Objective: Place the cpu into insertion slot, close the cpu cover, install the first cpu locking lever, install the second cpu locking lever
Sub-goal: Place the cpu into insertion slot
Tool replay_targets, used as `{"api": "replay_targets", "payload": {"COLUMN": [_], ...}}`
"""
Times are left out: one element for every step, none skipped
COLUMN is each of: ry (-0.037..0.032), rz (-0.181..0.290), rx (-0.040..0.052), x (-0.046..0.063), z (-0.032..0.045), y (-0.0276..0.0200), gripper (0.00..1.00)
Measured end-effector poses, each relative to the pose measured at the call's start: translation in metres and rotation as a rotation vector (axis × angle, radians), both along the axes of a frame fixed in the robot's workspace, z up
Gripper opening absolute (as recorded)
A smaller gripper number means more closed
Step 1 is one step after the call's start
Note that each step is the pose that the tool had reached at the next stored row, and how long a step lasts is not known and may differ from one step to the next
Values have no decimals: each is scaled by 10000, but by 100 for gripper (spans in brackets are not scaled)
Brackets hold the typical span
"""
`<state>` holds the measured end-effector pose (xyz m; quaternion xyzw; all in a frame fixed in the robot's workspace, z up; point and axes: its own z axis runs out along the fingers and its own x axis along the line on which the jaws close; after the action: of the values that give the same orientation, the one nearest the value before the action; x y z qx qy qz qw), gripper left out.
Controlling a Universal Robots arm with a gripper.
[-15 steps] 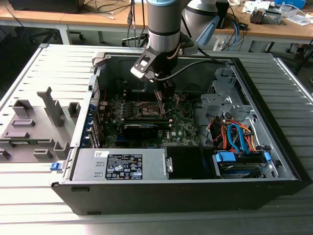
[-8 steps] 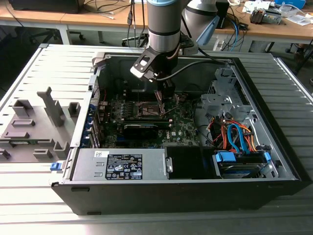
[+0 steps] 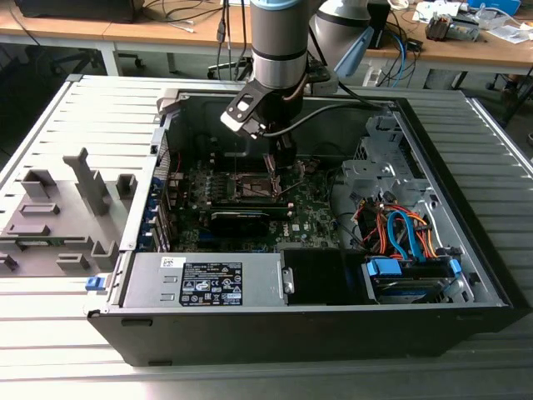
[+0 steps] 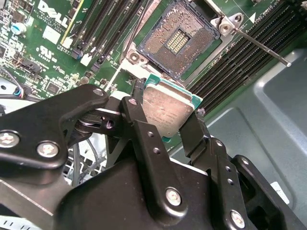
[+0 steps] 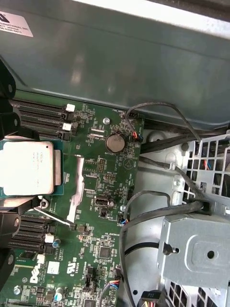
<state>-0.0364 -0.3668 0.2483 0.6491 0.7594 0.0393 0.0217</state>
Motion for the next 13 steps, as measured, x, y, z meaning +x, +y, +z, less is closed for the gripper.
{"api": "replay_targets", "payload": {"ry": [1,0,1,0,0,0,0,0,0,1,0,0,1], "rz": [-65,-99,-133,-181,-208,-223,-238,-250,-265,-283,-296,-310,-327], "rx": [-1,-1,-2,-2,-3,-3,-4,-4,-3,-3,-3,-4,-4], "x": [0,0,0,0,0,0,0,0,0,0,0,0,0], "z": [0,0,0,0,0,0,0,0,0,0,0,0,0], "y": [0,0,0,0,0,0,0,0,0,0,0,0,0], "gripper": [54,54,54,54,54,54,54,54,54,54,54,54,54]}}
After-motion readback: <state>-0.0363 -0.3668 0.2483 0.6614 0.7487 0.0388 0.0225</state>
